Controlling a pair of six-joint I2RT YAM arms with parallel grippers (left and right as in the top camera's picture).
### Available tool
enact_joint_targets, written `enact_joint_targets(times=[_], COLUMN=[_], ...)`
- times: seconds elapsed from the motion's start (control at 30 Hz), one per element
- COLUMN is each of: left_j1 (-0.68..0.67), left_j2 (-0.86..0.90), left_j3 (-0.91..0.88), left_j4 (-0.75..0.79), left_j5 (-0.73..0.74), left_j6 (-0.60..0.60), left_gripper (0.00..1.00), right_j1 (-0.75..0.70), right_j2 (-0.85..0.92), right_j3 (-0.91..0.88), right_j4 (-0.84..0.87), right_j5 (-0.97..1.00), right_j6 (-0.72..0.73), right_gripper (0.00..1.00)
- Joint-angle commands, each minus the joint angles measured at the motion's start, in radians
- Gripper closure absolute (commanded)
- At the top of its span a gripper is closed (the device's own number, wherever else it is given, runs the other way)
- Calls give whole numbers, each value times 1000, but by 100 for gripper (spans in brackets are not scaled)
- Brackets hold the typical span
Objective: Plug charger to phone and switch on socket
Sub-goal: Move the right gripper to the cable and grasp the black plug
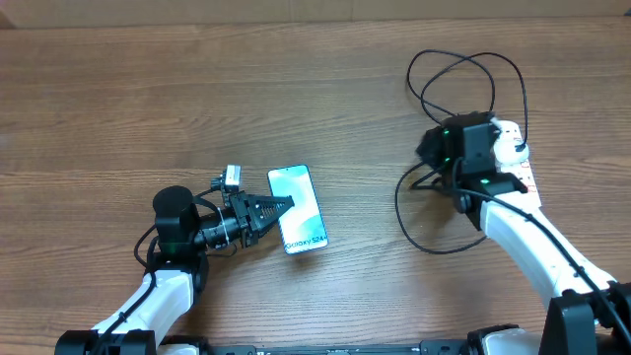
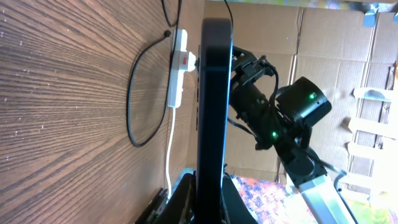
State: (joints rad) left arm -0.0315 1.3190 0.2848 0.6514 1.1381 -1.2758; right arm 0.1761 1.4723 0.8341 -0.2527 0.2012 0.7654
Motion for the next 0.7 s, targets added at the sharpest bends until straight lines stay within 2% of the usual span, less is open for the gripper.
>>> enact_joint_targets(times=[0.0,0.27,0.67], left_j1=[-4,-4,-3], left_j2=[3,3,3], left_j3=[16,16,16], left_j4=[12,12,11], left_j5=[29,-4,-21], left_j6=[-4,-11,-11], left_gripper=[96,96,96], right_j1=[-40,-43,-43], right_j2=[41,169,329], right_j3=[16,16,31], right_j4=[68,209,240], right_j5=[113,188,224], right_j6=[-39,-60,-60], right_gripper=[37,37,39])
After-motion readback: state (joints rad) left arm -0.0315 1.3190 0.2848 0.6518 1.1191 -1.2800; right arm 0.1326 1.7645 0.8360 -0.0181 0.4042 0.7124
